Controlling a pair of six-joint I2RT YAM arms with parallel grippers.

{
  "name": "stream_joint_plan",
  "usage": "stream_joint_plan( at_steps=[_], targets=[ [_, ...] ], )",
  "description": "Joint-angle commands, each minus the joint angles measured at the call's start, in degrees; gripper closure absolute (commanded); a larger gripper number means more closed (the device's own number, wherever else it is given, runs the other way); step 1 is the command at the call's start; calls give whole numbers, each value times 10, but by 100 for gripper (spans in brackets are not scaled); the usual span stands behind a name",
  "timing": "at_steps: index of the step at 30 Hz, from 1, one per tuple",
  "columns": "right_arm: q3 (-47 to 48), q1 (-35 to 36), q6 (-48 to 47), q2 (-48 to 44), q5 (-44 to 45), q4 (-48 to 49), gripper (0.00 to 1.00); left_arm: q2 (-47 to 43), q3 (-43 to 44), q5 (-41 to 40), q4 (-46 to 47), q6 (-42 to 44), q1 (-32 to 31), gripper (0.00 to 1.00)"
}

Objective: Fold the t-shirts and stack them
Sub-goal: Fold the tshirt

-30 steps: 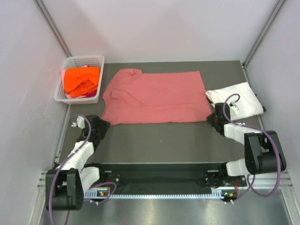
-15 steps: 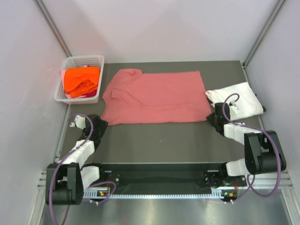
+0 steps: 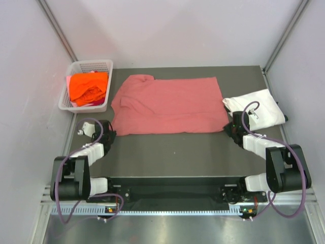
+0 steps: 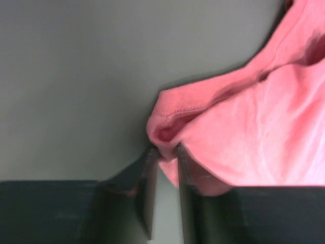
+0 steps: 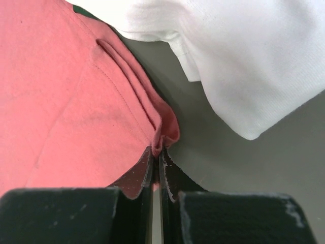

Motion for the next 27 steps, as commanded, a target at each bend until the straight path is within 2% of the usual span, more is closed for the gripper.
stream_joint_plan(
  at_steps=[1, 2, 4, 7, 12, 18, 22, 27],
  targets=[
    [23, 9, -7, -23, 15, 0, 100, 43, 40, 0, -22, 11, 8, 81],
    [24, 9, -10, -25, 18, -3, 100, 50, 49, 1, -35, 14, 9, 90],
    [28, 9, -15, -27, 23, -8, 100, 57, 64, 7, -45, 24, 14, 100],
    [32, 9, -16, -25, 33, -19, 100, 48, 77, 0, -65, 31, 14, 100],
    [73, 9, -11, -22, 37, -61, 100, 29, 133, -7, -172, 35, 14, 100],
    [229, 7, -29, -43, 48, -193, 100, -14, 292, -21, -302, 48, 15, 100],
    [352, 0, -44, -72, 49, -258, 100, -39, 423, -28, -350, 71, 16, 100],
    [367, 0, -45, -119, 35, -298, 100, -67, 464, -13, -398, 69, 23, 100]
  ],
)
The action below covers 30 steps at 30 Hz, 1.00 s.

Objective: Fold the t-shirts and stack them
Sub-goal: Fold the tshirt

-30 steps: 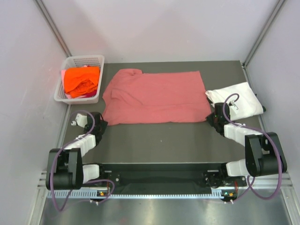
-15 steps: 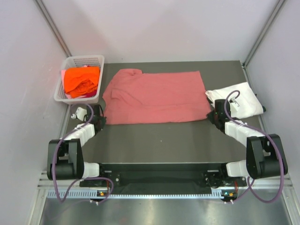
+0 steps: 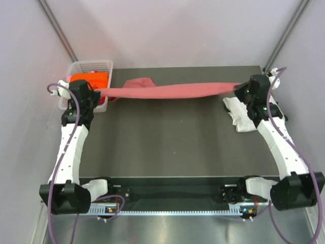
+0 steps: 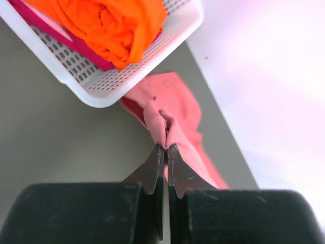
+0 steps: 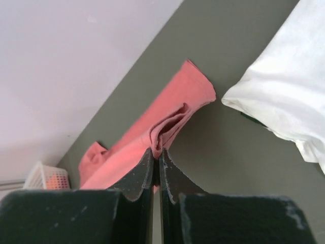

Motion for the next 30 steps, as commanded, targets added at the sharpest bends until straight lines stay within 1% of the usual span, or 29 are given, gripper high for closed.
stream_joint_plan(
  at_steps=[1, 2, 4, 5, 6, 8, 9, 11, 12, 14, 15, 17, 20, 23, 25, 27, 29, 30],
  targets=[
    [8, -2, -15, -46, 13, -59, 100, -28, 18, -6, -73, 14, 14, 100],
    [11, -4, -18, -58, 11, -65, 100, -36, 26, -4, -78, 15, 15, 100],
    [31, -3, -28, -92, 12, -91, 100, -52, 71, 1, -97, 27, 15, 100],
    [38, -3, -32, -106, 11, -98, 100, -57, 92, 3, -122, 31, 15, 100],
    [46, -3, -36, -135, 9, -106, 100, -66, 134, 10, -134, 35, 15, 100],
    [71, -2, -49, -166, 8, -127, 100, -82, 179, 18, -175, 49, 15, 100],
    [81, -2, -53, -196, 8, -133, 100, -87, 220, 23, -185, 51, 15, 100],
    [108, -3, -61, -224, 11, -153, 100, -101, 260, 37, -217, 57, 15, 100],
    [126, -2, -62, -246, 14, -159, 100, -103, 298, 43, -224, 60, 14, 100],
    [145, -2, -64, -259, 16, -174, 100, -98, 334, 62, -234, 63, 15, 100],
    [164, -2, -65, -262, 17, -179, 100, -91, 368, 68, -244, 63, 16, 100],
    [179, -2, -69, -255, 19, -188, 100, -68, 388, 85, -247, 57, 15, 100],
    [179, -3, -69, -227, 18, -175, 100, -39, 374, 97, -226, 47, 15, 100],
    [177, -2, -67, -174, 12, -162, 100, -6, 343, 90, -191, 40, 15, 100],
    [193, -5, -67, -121, -5, -149, 100, 20, 343, 89, -168, 39, 17, 100],
    [232, -8, -67, -65, -23, -145, 100, 72, 379, 110, -165, 36, 25, 100],
    [266, -16, -65, -33, -39, -145, 100, 121, 414, 138, -158, 31, 43, 100],
    [302, -24, -61, -8, -56, -145, 100, 135, 450, 171, -155, 28, 49, 100]
  ],
)
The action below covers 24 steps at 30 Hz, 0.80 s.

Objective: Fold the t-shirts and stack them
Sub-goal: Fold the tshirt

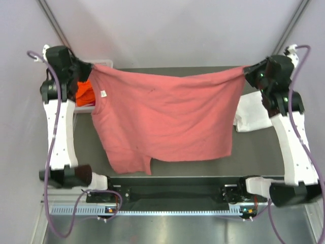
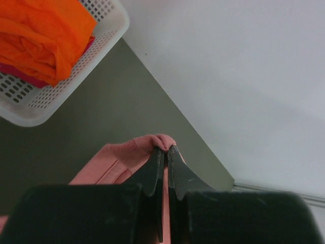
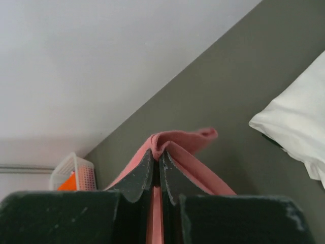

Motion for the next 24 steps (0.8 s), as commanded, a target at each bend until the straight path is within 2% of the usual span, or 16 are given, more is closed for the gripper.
stream_joint_plan(
  at_steps=[1, 5, 9, 13, 16, 17, 18, 19, 20, 21, 22, 24],
  targets=[
    [95, -21, -3, 43, -42, 17, 100, 44, 84, 66, 56, -12, 28, 100],
    [191, -47, 3, 90, -70, 13, 100, 102, 199, 109, 73, -20, 56, 100],
    [262, -82, 15, 148, -120, 9, 100, 138, 205, 168, 123, -65, 88, 100],
    [225, -101, 18, 169, -173, 19, 100, 159, 182, 198, 157, -63, 94, 100],
    [106, -109, 27, 151, -198, 70, 100, 117, 59, 213, 227, -52, 95, 100],
    [32, -114, 32, 137, -211, 88, 100, 102, -26, 219, 252, -45, 95, 100],
    [-7, -116, 37, 130, -215, 123, 100, 86, -70, 216, 272, -41, 95, 100],
    [-46, -116, 39, 122, -214, 142, 100, 51, -159, 211, 304, -39, 94, 100],
    [-123, -116, 44, 106, -209, 160, 100, 32, -207, 207, 328, -37, 95, 100],
    [-162, -117, 49, 100, -209, 204, 100, 11, -257, 204, 352, -37, 95, 100],
    [-194, -117, 51, 96, -208, 218, 100, -29, -350, 197, 390, -39, 95, 100],
    [-274, -118, 47, 91, -201, 249, 100, -66, -433, 178, 420, -38, 94, 100]
  ],
)
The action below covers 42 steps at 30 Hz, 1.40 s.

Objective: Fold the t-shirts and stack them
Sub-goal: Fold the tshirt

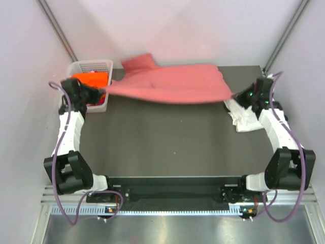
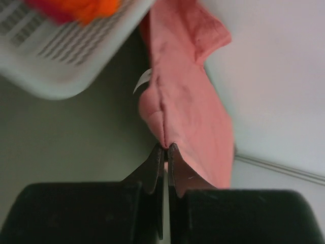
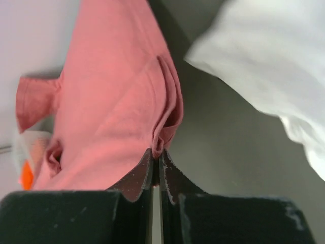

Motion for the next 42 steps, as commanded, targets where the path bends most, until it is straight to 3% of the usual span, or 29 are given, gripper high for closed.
stream_joint_plan(
  at_steps=[1, 7, 13, 17, 28, 29, 30, 31, 32, 33, 34, 37, 39, 40, 42],
  targets=[
    [-93, -10, 3, -31, 2, 99, 100, -111, -154, -27, 138, 16, 6, 100],
    [-222, -10, -16, -51, 22, 148, 100, -178, -313, -66, 122, 63, 8, 100],
    [-333, -10, -30, -152, 68, 111, 100, -283, -401, -106, 42, 107, 10, 100],
    [-409, -10, -27, -270, 100, 81, 98, -343, -430, -148, -31, 115, 10, 100],
    [-477, -10, -2, -438, 182, -75, 87, -447, -494, -161, -142, 74, 9, 100],
    [-483, -10, -1, -463, 189, -78, 81, -455, -496, -162, -148, 62, 10, 100],
    [-484, -10, -1, -472, 195, -82, 68, -463, -497, -180, -155, 55, 9, 76],
    [-484, -10, 2, -483, 202, -87, 48, -474, -496, -187, -161, 49, 10, 56],
    [-481, -10, 3, -497, 210, -92, 24, -479, -493, -188, -164, 44, 10, 44],
    [-477, -10, -1, -502, 211, -92, 22, -486, -489, -189, -168, 44, 10, 28],
    [-464, -10, -5, -505, 211, -93, 21, -488, -480, -188, -168, 44, 9, 23],
    [-435, -10, -24, -502, 223, -93, 21, -495, -448, -189, -173, 45, 9, 11],
    [-402, -10, -52, -483, 224, -79, 21, -490, -424, -172, -163, 52, 10, 10],
    [-389, -10, -67, -474, 223, -71, 21, -486, -397, -151, -156, 58, 9, 1],
    [-347, -10, -119, -437, 206, -49, 21, -453, -357, -115, -150, 70, 9, 1]
  ],
)
